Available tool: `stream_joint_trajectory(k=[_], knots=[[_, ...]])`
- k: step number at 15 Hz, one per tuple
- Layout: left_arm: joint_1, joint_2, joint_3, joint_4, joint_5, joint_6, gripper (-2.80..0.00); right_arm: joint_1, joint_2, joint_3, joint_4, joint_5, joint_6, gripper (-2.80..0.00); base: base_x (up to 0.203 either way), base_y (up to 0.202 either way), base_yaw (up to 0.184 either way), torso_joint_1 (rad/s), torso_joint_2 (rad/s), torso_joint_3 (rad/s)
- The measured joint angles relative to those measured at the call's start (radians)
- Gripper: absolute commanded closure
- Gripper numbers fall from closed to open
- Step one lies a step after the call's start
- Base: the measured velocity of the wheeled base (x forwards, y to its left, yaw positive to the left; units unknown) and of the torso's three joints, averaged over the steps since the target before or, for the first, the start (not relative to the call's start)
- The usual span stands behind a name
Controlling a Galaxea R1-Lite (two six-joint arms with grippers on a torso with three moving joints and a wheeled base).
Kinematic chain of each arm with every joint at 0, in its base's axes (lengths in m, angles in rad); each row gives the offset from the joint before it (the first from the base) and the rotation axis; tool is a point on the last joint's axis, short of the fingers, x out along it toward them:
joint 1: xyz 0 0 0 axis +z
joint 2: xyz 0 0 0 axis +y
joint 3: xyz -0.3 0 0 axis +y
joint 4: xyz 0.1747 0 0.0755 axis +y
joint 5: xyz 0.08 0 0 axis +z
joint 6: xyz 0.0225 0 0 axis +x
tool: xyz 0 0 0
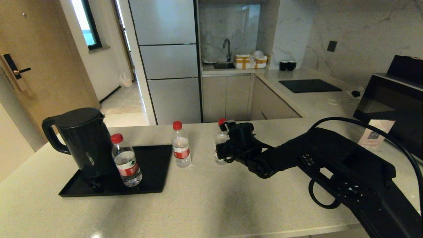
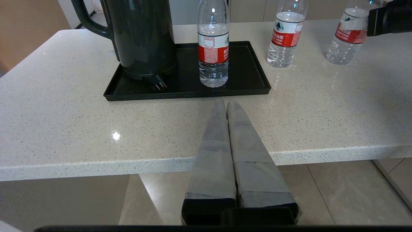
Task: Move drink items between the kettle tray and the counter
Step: Pick up the bottled water, then place it on the tray
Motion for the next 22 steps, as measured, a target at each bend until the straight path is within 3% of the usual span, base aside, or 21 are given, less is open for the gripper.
stream_joint_trajectory(k=[5,9,14,22], knots=[[0.0,0.0,0.0,0.0,0.0,0.001,0.0,0.011,-0.059,0.044,0.027,0.018,0.051,0.0,0.0,0.0,0.0,0.0,0.0,0.0],[0.0,0.0,0.0,0.0,0.0,0.0,0.0,0.082,-0.219,0.225,0.025,0.087,0.058,0.0,0.0,0.0,0.0,0.0,0.0,0.0],[0.0,0.0,0.0,0.0,0.0,0.001,0.0,0.192,-0.383,0.396,-0.023,0.099,0.026,0.0,0.0,0.0,0.0,0.0,0.0,0.0],[0.0,0.0,0.0,0.0,0.0,0.0,0.0,0.289,-0.424,0.422,-0.03,0.091,0.025,0.0,0.0,0.0,0.0,0.0,0.0,0.0]])
